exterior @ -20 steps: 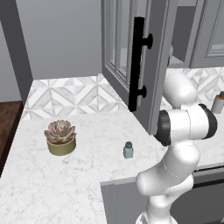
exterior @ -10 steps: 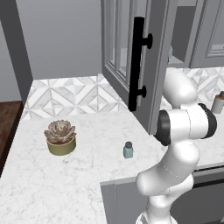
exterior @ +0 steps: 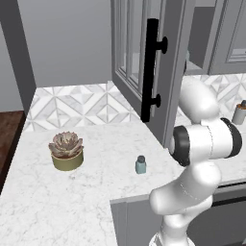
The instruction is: Put the shaker and condiment bottle from the counter next to their counterparts in the cabinet.
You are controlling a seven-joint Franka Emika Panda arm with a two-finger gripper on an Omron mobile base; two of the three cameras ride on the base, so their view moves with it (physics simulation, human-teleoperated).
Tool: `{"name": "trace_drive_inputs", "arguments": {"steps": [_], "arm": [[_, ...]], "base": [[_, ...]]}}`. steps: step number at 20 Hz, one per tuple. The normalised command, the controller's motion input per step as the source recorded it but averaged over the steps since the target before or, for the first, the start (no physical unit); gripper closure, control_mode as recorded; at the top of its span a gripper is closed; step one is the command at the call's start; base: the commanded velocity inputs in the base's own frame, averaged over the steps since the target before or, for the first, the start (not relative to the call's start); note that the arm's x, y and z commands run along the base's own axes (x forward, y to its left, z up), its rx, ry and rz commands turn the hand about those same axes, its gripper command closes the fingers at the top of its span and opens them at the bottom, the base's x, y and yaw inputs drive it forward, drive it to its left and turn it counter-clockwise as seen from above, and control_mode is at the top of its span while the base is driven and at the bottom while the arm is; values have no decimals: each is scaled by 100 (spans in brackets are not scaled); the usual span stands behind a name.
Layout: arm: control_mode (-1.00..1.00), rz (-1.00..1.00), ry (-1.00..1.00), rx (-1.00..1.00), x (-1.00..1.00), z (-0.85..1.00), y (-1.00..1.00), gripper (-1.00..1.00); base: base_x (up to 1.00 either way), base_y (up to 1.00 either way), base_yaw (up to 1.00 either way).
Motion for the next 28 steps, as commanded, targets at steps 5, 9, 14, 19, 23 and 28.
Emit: {"name": "trace_drive_inputs", "arguments": {"steps": [5,9,14,19,23,28], "arm": [[-100,6,-13,-7,-71,0,10,-100],[-100,6,-9,-4,-84,0,-1,-100],[-100,20,-10,-3,-100,-25,-10,-100],[-100,39,0,0,-83,-22,-22,-100],[-100,51,0,-7,-82,-38,-27,-100],[-100,20,0,-4,-23,-6,-4,-100]], "base": [[0,0,0],[0,0,0],[0,0,0],[0,0,0],[0,0,0],[0,0,0]]}}
